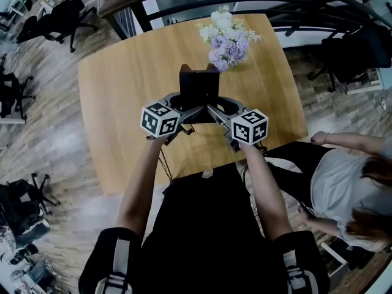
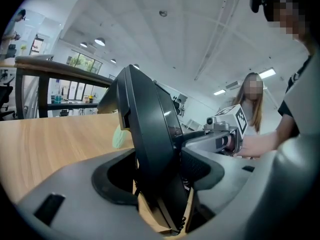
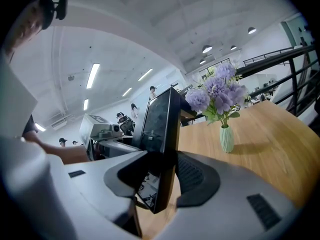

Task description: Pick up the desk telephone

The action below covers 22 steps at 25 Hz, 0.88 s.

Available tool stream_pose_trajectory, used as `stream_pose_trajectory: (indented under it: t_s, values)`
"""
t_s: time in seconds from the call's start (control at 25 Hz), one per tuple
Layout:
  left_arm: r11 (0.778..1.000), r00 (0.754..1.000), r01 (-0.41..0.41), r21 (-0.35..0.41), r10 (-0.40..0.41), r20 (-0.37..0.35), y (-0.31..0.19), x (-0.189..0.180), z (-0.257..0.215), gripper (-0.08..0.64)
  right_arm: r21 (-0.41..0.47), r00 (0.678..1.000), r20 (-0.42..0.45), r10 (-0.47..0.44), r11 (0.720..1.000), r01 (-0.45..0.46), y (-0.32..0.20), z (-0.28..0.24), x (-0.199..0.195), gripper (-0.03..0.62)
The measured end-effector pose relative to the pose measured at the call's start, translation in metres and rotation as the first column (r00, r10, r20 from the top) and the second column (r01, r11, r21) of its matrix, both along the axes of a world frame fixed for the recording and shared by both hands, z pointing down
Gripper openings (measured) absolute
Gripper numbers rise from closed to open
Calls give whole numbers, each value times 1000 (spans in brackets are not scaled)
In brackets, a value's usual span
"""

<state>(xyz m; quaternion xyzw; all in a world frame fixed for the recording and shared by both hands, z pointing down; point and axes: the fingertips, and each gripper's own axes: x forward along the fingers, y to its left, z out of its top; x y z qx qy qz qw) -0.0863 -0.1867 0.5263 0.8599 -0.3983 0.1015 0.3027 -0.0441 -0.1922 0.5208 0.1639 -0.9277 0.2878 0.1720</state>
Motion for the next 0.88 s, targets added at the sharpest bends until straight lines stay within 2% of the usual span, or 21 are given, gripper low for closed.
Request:
stream_pose_trajectory:
  t_s: [0.88]
  values:
    - [993,998,-23,120,16,60,-5,-4,-52,293,76,998,53,24,997,-28,-2,-48,-3,178]
